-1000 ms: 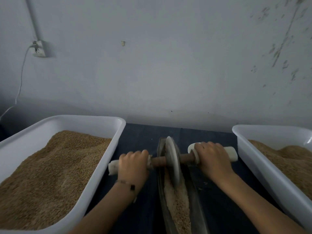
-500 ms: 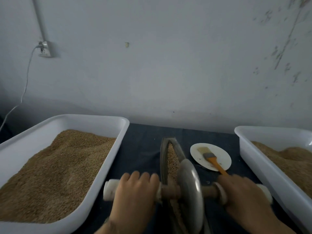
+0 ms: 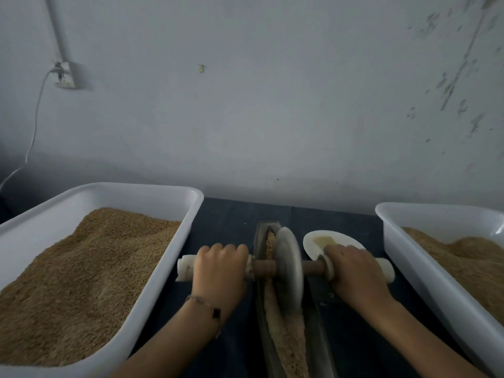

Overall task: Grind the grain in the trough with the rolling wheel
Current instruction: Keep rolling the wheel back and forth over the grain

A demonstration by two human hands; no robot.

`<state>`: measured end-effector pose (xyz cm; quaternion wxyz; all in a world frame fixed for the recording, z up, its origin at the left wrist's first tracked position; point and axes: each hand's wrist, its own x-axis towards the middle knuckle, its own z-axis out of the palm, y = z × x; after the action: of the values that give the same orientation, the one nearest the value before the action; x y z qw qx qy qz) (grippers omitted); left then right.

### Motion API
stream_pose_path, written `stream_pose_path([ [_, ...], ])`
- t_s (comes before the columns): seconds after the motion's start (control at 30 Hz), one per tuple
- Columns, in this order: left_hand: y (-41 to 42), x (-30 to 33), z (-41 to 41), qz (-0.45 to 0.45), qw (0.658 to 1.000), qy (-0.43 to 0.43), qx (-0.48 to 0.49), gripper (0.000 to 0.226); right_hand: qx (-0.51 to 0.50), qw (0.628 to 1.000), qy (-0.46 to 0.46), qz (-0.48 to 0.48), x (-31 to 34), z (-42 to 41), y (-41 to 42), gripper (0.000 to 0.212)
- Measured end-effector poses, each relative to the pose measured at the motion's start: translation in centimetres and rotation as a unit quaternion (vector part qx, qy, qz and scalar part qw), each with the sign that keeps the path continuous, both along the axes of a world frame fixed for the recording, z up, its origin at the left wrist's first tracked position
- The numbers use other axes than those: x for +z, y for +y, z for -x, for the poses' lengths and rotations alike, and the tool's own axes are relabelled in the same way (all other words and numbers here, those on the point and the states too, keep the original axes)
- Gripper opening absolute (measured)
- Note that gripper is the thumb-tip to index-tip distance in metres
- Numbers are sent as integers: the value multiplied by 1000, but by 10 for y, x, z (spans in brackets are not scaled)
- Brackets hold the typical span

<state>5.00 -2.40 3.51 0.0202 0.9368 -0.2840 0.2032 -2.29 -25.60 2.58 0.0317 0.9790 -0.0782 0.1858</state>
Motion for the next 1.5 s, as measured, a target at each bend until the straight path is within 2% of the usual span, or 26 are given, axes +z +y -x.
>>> stream_pose_path([
  [0.07,-8,-1,-21,27,999,2,18,10,-9,1000,-15,25,2,-21,-4,3],
  [0.2,-12,1,-41,37,998,22,38,10,-14,997,-46,57,7,-37,-2,9],
  [0.37,6,-15,-7,69,997,37,3,12,48,991,-115,43,5,5,10,40],
  [0.47,22,-13,26,59,997,21,-36,37,70,986,-135,75,5,38,18,52],
  [0.53,32,-11,44,56,995,-20,-76,46,82,982,-145,90,7,57,21,49],
  [0.57,36,-14,52,52,995,-36,-79,44,95,979,-155,93,9,66,22,39],
  [0.63,43,-18,63,48,992,-80,-85,29,134,968,-180,114,12,80,24,4],
  [0.7,46,-20,69,61,990,-98,-82,17,154,962,-190,122,13,85,23,5],
  [0.73,45,-19,70,64,989,-105,-83,17,144,967,-179,113,13,84,23,14],
  [0.8,40,-17,65,59,990,-88,-91,25,106,979,-147,90,7,77,20,41],
  [0.87,34,-14,55,44,993,-60,-89,41,82,989,-109,55,2,63,17,49],
  [0.93,26,-9,41,42,996,-16,-81,44,48,998,-30,30,0,43,13,38],
  [1.0,16,-1,25,12,998,6,-54,36,17,1000,7,11,-3,21,3,17],
  [1.07,4,2,5,-4,1000,1,-19,16,4,1000,-4,-17,-4,0,-4,10],
  [1.13,-6,3,-14,6,1000,-8,7,9,-9,1000,-16,-25,-2,-19,-8,11],
  [1.2,-12,5,-31,14,1000,-5,19,9,-9,1000,-28,-6,5,-33,-11,11],
  [1.4,-4,-2,-40,41,995,87,22,11,15,994,-44,100,25,-31,2,23],
  [1.5,12,-7,-13,32,995,99,-1,11,53,995,-69,54,19,10,17,42],
])
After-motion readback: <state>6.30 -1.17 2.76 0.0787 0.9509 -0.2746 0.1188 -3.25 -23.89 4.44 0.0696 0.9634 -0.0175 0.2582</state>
